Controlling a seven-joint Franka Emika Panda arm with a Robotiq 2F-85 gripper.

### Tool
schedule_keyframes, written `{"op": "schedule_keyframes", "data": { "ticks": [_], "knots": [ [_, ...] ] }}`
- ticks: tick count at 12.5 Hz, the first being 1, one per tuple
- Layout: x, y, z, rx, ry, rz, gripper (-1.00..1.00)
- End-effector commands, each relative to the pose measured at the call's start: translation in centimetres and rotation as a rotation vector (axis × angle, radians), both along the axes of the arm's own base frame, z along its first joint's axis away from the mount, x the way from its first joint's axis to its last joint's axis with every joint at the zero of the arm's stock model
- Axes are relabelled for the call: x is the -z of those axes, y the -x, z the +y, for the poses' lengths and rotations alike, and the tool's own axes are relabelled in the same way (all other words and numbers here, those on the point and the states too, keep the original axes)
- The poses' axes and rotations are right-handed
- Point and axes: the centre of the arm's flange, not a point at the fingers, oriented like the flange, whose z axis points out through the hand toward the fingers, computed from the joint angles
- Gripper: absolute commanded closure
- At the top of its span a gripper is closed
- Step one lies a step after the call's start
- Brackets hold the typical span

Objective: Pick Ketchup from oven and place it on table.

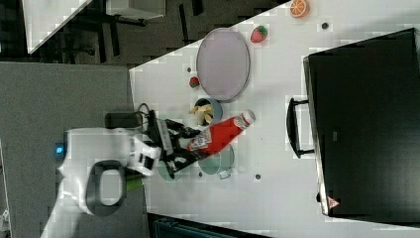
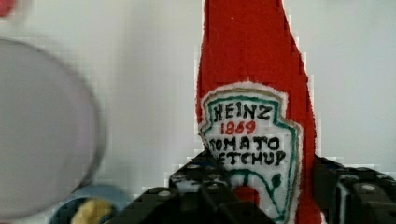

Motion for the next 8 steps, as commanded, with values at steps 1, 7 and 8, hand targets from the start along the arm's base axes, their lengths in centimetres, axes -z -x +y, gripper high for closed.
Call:
{"op": "schedule_keyframes", "data": {
  "ticks": [1,7,8],
  "knots": [
    [4.8,-1.6,-0.1,0.060,0.002,-0.045,-0.01],
    [14.8,-2.4,-0.1,0.058,0.006,-0.061,-0.01],
    [14.6,-2.6,-0.1,0.057,0.007,-0.078,-0.01]
  ]
}}
